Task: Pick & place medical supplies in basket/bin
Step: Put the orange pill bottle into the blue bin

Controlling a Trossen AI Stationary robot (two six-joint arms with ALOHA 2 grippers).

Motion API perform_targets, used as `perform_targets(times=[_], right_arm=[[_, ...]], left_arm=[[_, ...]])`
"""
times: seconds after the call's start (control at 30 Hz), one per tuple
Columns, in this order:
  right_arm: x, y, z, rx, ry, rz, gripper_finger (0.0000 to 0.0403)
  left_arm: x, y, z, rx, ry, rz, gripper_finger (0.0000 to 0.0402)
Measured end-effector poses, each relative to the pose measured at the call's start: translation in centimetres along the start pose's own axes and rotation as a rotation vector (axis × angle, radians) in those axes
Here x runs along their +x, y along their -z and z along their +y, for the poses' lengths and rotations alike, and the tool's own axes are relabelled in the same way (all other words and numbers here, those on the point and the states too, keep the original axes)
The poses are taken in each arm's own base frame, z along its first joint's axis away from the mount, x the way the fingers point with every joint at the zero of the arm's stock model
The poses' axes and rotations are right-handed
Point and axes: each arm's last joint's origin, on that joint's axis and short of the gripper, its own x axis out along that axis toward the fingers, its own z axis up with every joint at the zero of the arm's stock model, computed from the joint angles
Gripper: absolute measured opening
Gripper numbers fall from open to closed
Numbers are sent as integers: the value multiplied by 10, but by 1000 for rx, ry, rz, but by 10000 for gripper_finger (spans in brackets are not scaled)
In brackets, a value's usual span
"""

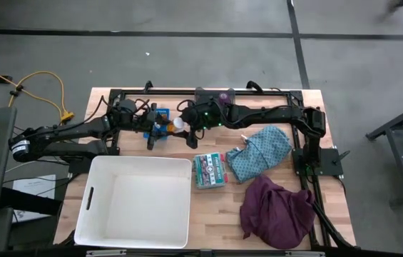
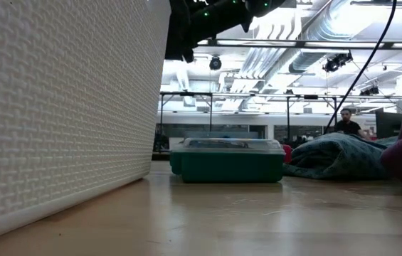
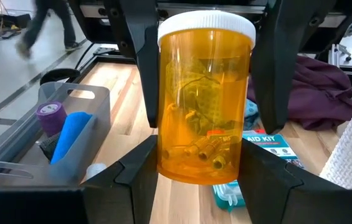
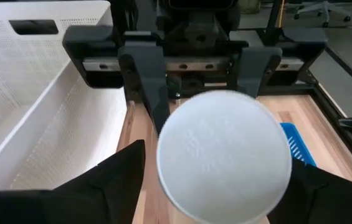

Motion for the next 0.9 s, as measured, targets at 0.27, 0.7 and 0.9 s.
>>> perform_targets(times=[0.27,0.7,0.9], right_arm=[[-10,0,-5,-11,9,66,262],[-28,19,-26,67,54,297,262],[-28,20,-27,56,124,313,262]], left_arm=[[0,0,0,1,0,-2,177],[0,0,0,0,2,0,177],[0,0,0,0,1,0,177]])
